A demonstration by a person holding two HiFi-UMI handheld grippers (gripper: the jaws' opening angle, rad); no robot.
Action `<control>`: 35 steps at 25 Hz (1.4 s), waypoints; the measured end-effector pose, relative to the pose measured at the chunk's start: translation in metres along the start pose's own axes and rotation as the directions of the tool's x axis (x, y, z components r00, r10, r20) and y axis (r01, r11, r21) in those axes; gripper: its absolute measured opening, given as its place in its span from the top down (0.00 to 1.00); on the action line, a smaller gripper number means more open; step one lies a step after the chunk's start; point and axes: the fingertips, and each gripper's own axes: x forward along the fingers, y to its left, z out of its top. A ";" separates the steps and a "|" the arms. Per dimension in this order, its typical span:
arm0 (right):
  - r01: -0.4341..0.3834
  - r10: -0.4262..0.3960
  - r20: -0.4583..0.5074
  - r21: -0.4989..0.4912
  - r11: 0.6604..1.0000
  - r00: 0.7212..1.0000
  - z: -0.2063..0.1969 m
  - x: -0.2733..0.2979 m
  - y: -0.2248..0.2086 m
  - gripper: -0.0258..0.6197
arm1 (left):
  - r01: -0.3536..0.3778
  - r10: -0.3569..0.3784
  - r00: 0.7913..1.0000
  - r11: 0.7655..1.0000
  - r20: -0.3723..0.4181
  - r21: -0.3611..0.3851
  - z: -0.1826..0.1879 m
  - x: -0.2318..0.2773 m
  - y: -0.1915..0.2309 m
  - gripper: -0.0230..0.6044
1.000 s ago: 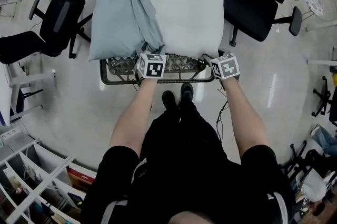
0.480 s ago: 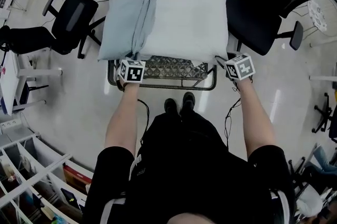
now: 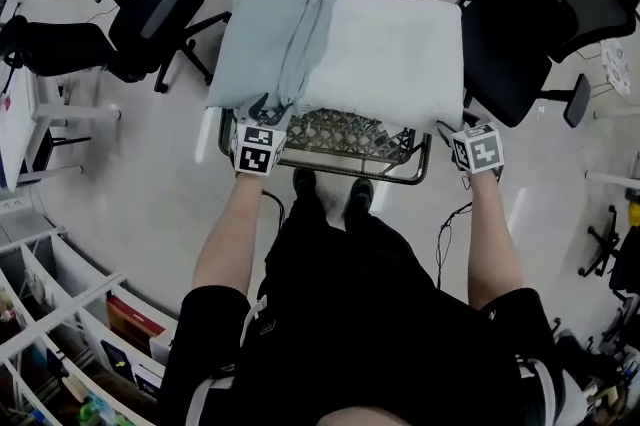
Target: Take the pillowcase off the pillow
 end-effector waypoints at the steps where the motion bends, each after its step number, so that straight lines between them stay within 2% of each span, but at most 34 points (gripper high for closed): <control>1: 0.023 -0.023 -0.005 -0.030 0.999 1.000 0.003 -0.002 0.003 0.53 | 0.009 -0.009 1.000 1.000 0.009 -0.010 -0.002 0.000 0.004 0.59; 4: 0.079 -0.079 -0.015 -0.051 0.996 0.997 0.013 -0.006 0.010 0.52 | 0.054 -0.053 0.998 0.998 0.020 -0.030 -0.006 0.008 0.012 0.57; 7: 0.115 -0.114 -0.026 0.051 0.992 0.993 0.016 -0.009 0.009 0.52 | 0.095 -0.095 0.995 0.995 0.019 -0.028 0.000 0.019 0.005 0.56; 9: 0.144 -0.143 -0.024 0.067 0.987 0.989 0.017 -0.010 0.011 0.52 | 0.101 -0.101 0.995 0.995 0.001 -0.011 0.000 0.023 -0.003 0.52; 12: 0.232 -0.233 0.074 0.019 0.972 0.970 0.046 -0.028 0.011 0.53 | 0.083 -0.083 0.997 0.997 -0.009 -0.005 -0.002 0.019 -0.011 0.52; 13: 0.243 -0.240 0.110 -0.010 0.970 0.964 0.060 -0.032 0.015 0.53 | 0.075 -0.075 0.997 0.997 0.006 0.005 -0.001 0.015 -0.015 0.52; 15: 0.201 -0.185 0.152 -0.096 0.975 0.971 0.080 -0.023 0.036 0.53 | 0.073 -0.076 0.996 0.996 0.050 0.059 0.007 0.005 -0.031 0.52; 17: 0.113 -0.084 0.140 -0.215 0.970 0.987 0.089 0.004 0.070 0.49 | 0.087 -0.097 0.993 0.989 0.074 0.123 0.016 0.006 -0.051 0.52; 18: 0.072 -0.039 0.118 -0.285 0.956 0.992 0.090 0.021 0.090 0.45 | 0.091 -0.102 0.992 0.986 0.070 0.141 0.018 0.011 -0.059 0.52; 20: 0.003 0.019 0.047 -0.427 0.904 0.999 0.084 0.058 0.125 0.39 | 0.076 -0.080 0.996 0.985 0.024 0.154 0.015 0.030 -0.061 0.52; 22: -0.039 0.017 -0.045 -0.552 0.833 0.999 0.069 0.095 0.149 0.34 | 0.029 -0.024 0.999 0.984 -0.030 0.179 0.009 0.046 -0.053 0.52; 24: -0.027 -0.051 -0.104 -0.642 0.766 0.993 0.056 0.123 0.153 0.34 | -0.003 0.016 0.998 0.973 -0.053 0.232 0.005 0.053 -0.044 0.62; 25: -0.008 -0.084 -0.106 -0.666 0.746 0.991 0.054 0.131 0.150 0.36 | -0.005 0.021 0.998 0.965 -0.057 0.263 0.004 0.053 -0.041 0.65; 26: 0.010 -0.101 -0.096 -0.676 0.737 0.990 0.055 0.133 0.147 0.43 | -0.003 0.021 0.998 0.956 -0.059 0.293 0.002 0.053 -0.039 0.67; 28: 0.020 -0.095 -0.074 -0.675 0.738 0.993 0.059 0.129 0.142 0.54 | -0.011 0.035 0.997 0.941 -0.064 0.338 -0.001 0.048 -0.031 0.74; 29: 0.012 -0.078 -0.069 -0.672 0.740 0.995 0.059 0.125 0.141 0.59 | -0.019 0.045 0.997 0.940 -0.068 0.341 -0.004 0.044 -0.024 0.84; 33: -0.049 -0.006 -0.083 -0.648 0.760 0.997 0.056 0.111 0.137 0.65 | 0.012 0.010 0.995 0.974 -0.094 0.228 -0.017 0.030 -0.003 0.86; 35: -0.072 0.017 -0.093 -0.620 0.781 0.996 0.057 0.106 0.135 0.65 | 0.053 -0.041 0.997 0.984 -0.070 0.173 -0.014 0.023 -0.005 0.86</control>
